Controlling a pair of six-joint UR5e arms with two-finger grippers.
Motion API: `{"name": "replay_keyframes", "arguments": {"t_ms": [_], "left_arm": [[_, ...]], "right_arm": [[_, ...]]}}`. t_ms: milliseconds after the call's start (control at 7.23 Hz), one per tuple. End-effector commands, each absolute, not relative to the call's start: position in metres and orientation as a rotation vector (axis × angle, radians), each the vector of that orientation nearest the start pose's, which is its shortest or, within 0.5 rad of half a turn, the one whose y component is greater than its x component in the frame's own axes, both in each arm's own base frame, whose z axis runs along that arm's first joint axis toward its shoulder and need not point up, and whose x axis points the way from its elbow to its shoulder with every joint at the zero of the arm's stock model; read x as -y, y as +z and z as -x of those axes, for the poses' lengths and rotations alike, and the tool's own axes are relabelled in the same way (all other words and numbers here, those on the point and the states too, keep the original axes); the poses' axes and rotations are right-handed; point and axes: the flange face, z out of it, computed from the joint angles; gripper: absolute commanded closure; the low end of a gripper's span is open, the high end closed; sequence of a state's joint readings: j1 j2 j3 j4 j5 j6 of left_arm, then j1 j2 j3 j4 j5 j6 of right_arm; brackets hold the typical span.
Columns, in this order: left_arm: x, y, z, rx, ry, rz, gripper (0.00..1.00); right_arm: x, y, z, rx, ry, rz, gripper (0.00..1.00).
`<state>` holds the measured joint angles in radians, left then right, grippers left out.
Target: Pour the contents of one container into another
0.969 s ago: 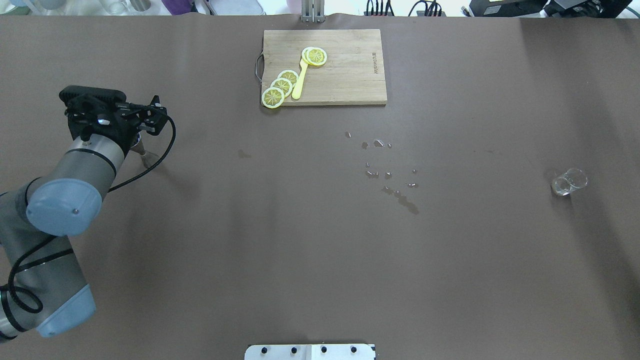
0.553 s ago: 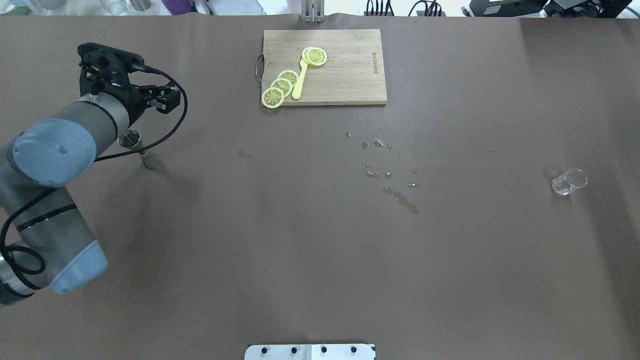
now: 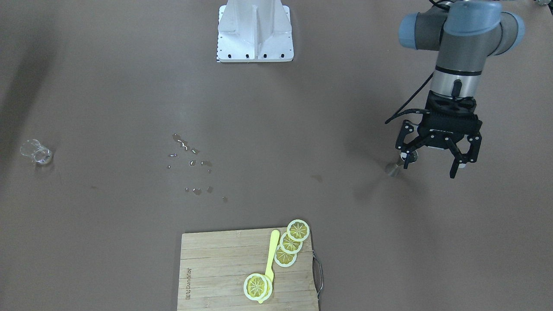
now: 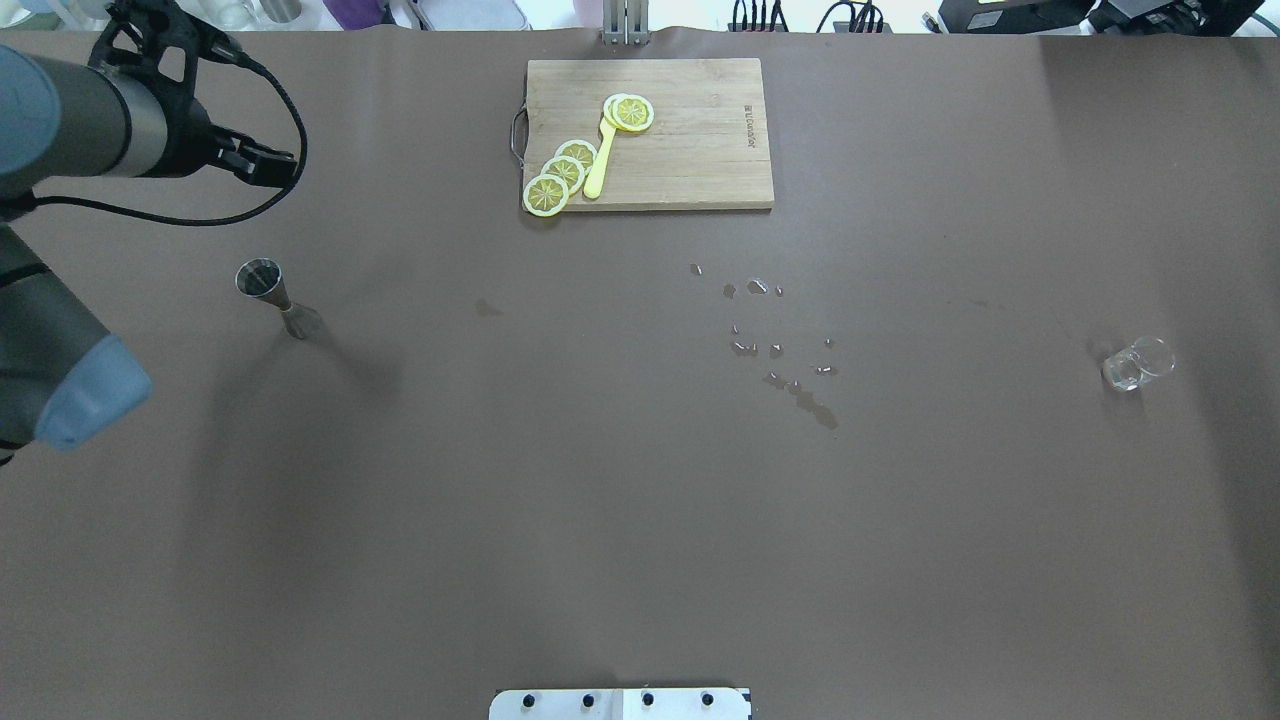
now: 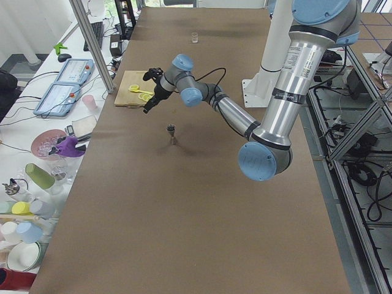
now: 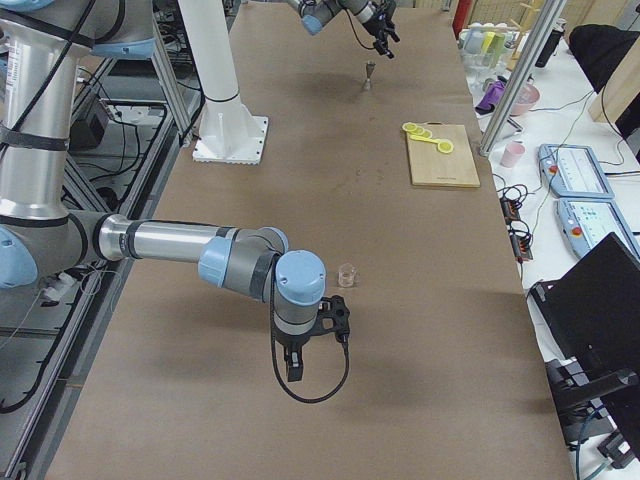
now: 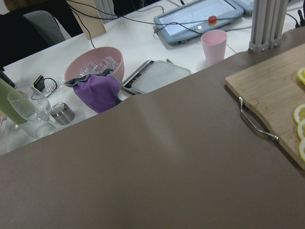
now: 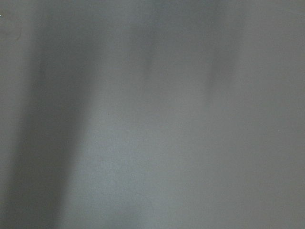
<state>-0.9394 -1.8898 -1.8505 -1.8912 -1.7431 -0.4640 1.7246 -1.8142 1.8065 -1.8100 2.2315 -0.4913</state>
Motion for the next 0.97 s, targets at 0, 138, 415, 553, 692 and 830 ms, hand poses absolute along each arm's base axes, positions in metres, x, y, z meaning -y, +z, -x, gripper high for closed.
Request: {"name": "replay_keyframes", "arguments": {"t_ms": [0,138,415,553,692,830], "left_arm": [[0.565,0.346,-0.210,-0.601,0.369,-0.552,0.02],[0.568,0.356,-0.197,-0.600,0.357,-0.500,0.02],[0.576,0.376,-0.160,-0.555,0.284,-0.406,0.02],[0.578,0.379,-0.146,-0.558,0.280,-0.403,0.02],[0.576,0.383,-0.143,-0.607,0.282,-0.375,0.03],[0.577,0.385,-0.129,-0.616,0.264,-0.376,0.03]], "right_arm": [[0.351,0.681,-0.127,0.713,-0.236,0.020,0.00],[0.352,0.682,-0.127,0.714,-0.234,0.020,0.00],[0.354,0.686,-0.127,0.709,-0.238,0.027,0.00],[0.357,0.683,-0.127,0.712,-0.239,0.018,0.00],[0.359,0.676,-0.126,0.729,-0.237,0.001,0.00],[0.360,0.679,-0.126,0.734,-0.236,0.005,0.00]]}}
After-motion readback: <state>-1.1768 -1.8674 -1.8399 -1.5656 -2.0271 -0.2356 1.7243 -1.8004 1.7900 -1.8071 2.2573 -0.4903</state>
